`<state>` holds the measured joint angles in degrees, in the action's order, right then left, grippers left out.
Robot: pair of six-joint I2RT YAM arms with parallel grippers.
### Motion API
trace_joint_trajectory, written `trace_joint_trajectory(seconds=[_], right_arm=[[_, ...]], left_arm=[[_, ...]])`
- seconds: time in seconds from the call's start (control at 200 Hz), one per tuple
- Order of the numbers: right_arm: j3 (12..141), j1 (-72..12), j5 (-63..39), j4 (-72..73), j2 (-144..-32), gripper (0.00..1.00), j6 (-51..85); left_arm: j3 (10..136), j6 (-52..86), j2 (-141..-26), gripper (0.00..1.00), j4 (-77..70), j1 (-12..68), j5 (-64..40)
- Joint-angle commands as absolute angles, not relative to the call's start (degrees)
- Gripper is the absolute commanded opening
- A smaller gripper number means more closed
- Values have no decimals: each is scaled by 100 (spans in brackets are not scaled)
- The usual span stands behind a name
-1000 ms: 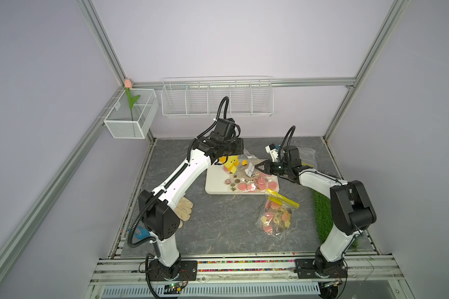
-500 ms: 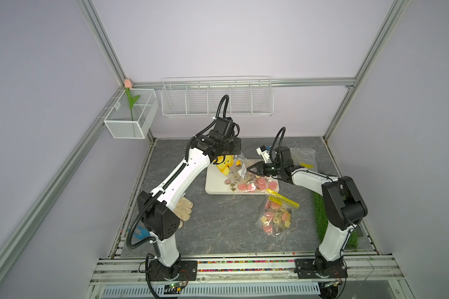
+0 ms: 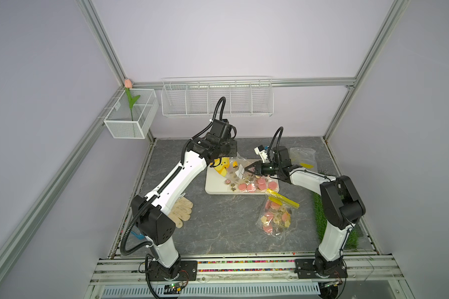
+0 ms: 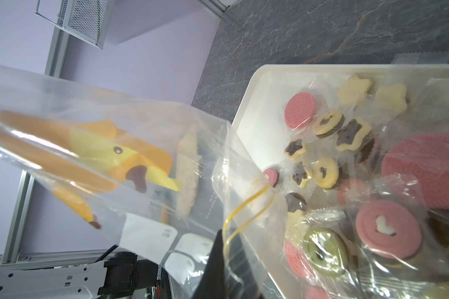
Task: Pour cookies out of the ziploc bag
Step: 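Pour the cookies out of the ziploc bag onto the tray.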
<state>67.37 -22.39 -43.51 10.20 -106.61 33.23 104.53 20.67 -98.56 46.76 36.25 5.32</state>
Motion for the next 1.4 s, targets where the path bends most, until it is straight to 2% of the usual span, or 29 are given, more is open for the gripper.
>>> trace_joint_trajectory(seconds=[0.0, 0.08, 0.13, 0.515, 0.79, 0.83, 1.4], right_arm=[[6806, -2281, -4212, 550, -10395, 7, 3257], [6822, -2330, -4207, 361, -10288, 7, 3185], [6813, -2383, -4135, 268, -10185, 7, 3149], [6721, -2706, -3723, -55, -9379, 7, 3395], [6449, -3012, -3483, 182, -8715, 7, 4240], [6402, -3060, -3459, 184, -8619, 7, 4324], [5577, -4024, -2770, -12, -7462, 7, 4843]], left_arm=[[10226, 2040, -9410, 0, 4286, 3536, 837], [9892, 2133, -9209, 0, 4092, 3517, 846], [9656, 2173, -9065, 3, 3941, 3512, 838], [8421, 2337, -7905, 38, 3524, 3450, 896], [7716, 2458, -7136, 88, 3538, 3419, 969], [7653, 2486, -7057, 100, 3574, 3419, 941], [6923, 2717, -5904, 100, 3673, 3297, 622]])
